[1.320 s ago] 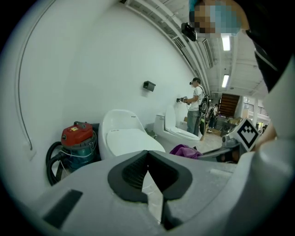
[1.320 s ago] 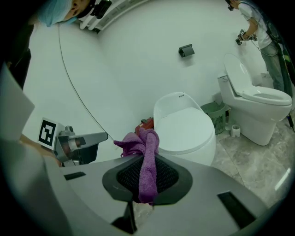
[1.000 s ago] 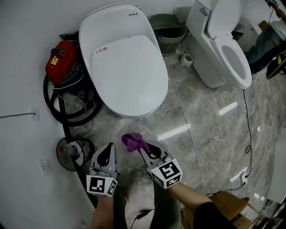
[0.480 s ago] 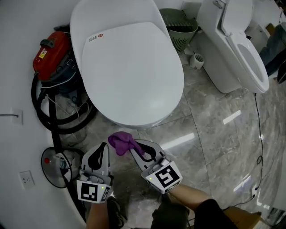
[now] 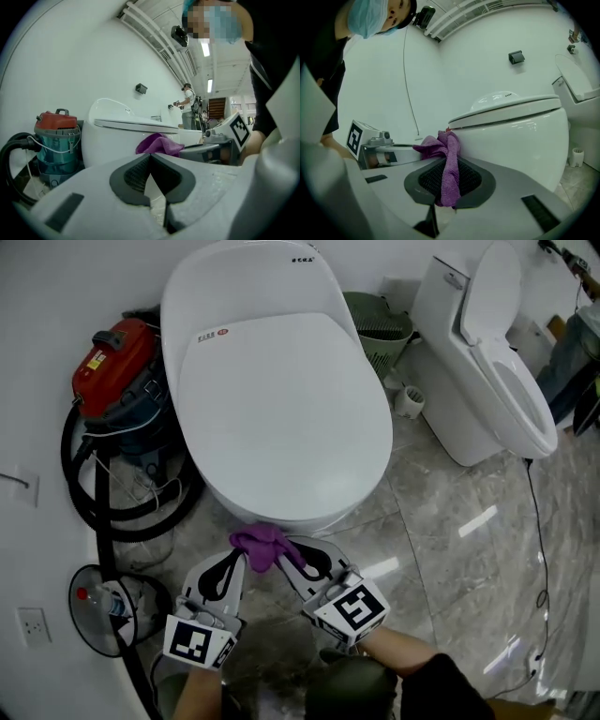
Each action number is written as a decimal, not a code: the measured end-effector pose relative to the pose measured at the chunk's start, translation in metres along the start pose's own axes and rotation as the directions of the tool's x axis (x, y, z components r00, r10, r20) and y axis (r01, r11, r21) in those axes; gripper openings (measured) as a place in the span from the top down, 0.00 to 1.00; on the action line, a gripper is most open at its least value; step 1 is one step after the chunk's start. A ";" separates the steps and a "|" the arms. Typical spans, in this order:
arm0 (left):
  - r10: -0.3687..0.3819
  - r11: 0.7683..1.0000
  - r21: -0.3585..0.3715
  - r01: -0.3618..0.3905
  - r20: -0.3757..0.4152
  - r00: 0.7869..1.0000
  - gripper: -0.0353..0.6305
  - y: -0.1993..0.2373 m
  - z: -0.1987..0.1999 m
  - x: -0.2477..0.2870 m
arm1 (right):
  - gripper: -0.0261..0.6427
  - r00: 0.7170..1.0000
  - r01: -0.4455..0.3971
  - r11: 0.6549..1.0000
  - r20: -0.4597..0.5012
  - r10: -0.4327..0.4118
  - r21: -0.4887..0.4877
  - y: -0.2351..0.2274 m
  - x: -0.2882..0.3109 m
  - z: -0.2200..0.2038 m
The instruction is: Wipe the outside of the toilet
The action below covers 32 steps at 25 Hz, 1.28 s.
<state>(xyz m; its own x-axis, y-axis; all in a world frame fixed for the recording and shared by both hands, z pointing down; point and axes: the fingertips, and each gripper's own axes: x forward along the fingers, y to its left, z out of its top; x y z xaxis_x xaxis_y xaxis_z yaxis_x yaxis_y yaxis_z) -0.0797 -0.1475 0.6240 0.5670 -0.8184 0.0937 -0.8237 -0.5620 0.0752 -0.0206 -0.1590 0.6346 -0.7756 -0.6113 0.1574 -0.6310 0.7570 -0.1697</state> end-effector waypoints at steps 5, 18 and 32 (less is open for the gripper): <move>-0.067 0.998 0.015 0.068 -0.082 0.994 0.94 -0.011 -0.012 -0.003 | 0.90 1.000 0.005 1.000 -0.002 -0.005 0.000 -0.014 -0.005 0.000; -0.149 0.989 0.001 0.150 -0.087 0.985 0.93 -0.039 -0.026 0.029 | 0.90 0.988 0.152 0.988 -0.009 -0.153 -0.027 -0.082 -0.066 -0.004; -0.223 0.975 -0.011 0.223 -0.110 0.969 0.94 -0.082 -0.041 0.052 | 0.89 0.950 0.313 0.948 -0.021 -0.312 0.060 -0.206 -0.105 -0.008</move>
<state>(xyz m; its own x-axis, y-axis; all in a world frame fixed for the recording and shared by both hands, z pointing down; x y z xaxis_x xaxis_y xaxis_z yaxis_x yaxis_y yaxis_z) 0.0173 -0.1393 0.6640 0.7337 -0.6544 0.1829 -0.6765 -0.7289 0.1056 0.1909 -0.2484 0.6609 -0.5393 -0.8120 0.2233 -0.8418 0.5124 -0.1698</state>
